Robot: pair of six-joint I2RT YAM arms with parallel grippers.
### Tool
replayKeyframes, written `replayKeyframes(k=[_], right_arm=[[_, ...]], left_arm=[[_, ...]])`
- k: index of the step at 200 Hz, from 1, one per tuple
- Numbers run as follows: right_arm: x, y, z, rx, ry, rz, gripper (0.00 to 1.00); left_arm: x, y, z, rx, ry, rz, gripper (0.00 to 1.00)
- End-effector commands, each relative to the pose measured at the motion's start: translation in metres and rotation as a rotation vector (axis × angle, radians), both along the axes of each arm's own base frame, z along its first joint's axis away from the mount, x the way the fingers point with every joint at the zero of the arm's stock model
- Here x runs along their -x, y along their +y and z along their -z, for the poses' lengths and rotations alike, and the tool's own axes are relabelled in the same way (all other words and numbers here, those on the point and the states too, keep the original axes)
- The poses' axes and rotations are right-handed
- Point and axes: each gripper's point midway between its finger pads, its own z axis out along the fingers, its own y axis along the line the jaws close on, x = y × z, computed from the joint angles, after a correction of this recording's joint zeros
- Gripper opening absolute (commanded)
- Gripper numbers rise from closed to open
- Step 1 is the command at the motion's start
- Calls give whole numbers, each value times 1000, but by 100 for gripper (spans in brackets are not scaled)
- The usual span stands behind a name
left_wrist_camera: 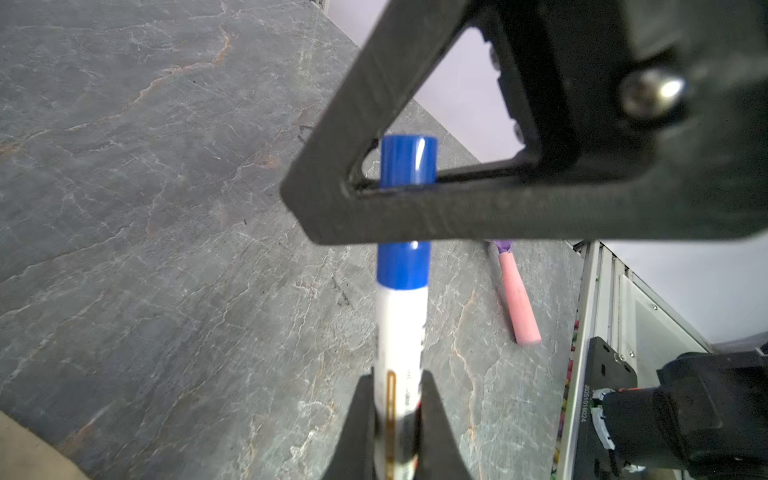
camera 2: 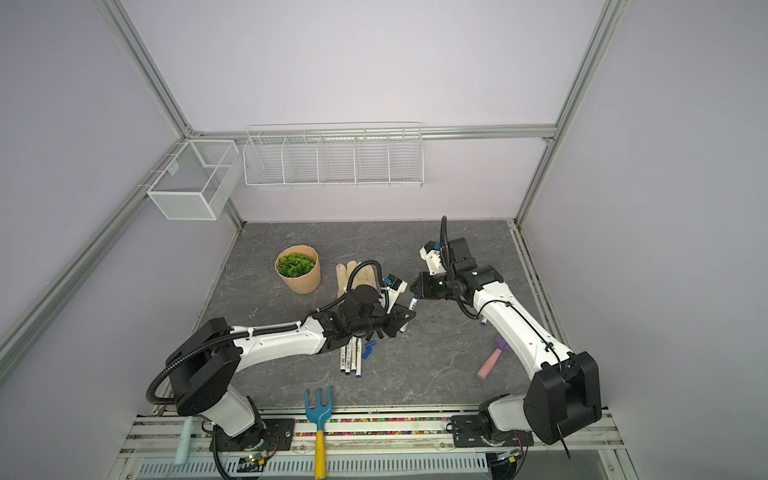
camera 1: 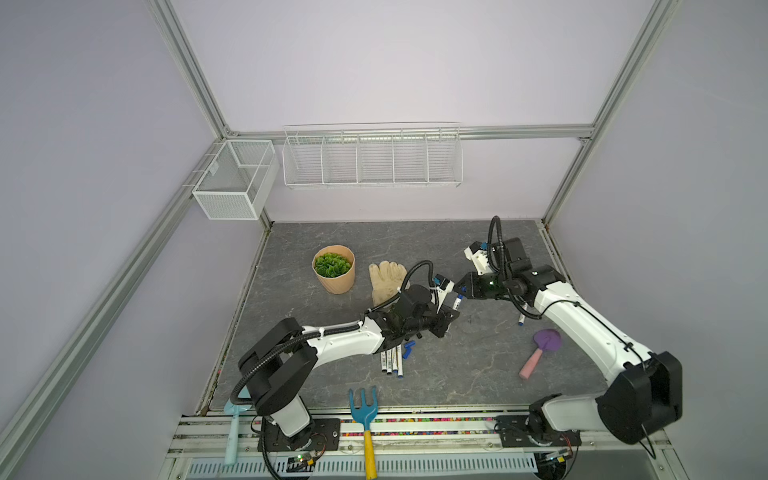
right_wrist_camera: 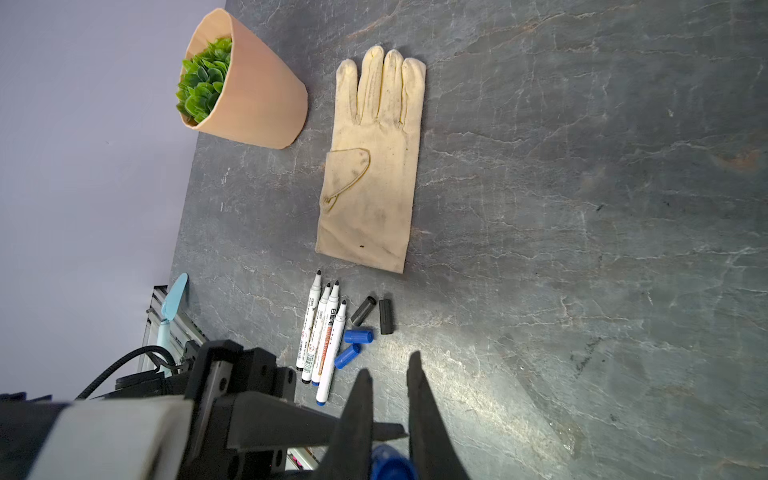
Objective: Insert the pens into the pen caps
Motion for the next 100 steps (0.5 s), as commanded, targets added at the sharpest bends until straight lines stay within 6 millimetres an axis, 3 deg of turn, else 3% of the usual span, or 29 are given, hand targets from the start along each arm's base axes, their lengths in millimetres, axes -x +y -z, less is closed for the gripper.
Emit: replayKeyframes(k=[1,33,60,100], right_arm=[[99,-35,75,198,477,-31,7],[82,-33,53,122,413,16,10],[59,-28,16,34,317,58,18],[15,-34,-59,-79,111,161,52]], left_arm=[[-62,29,-214,545,-363,-240,0],[-52,8,-171,440,-296,-198,0],[-34,-21,-122,349,-230,-131,0],[-32,-59,-49,288,-81,-53,0]])
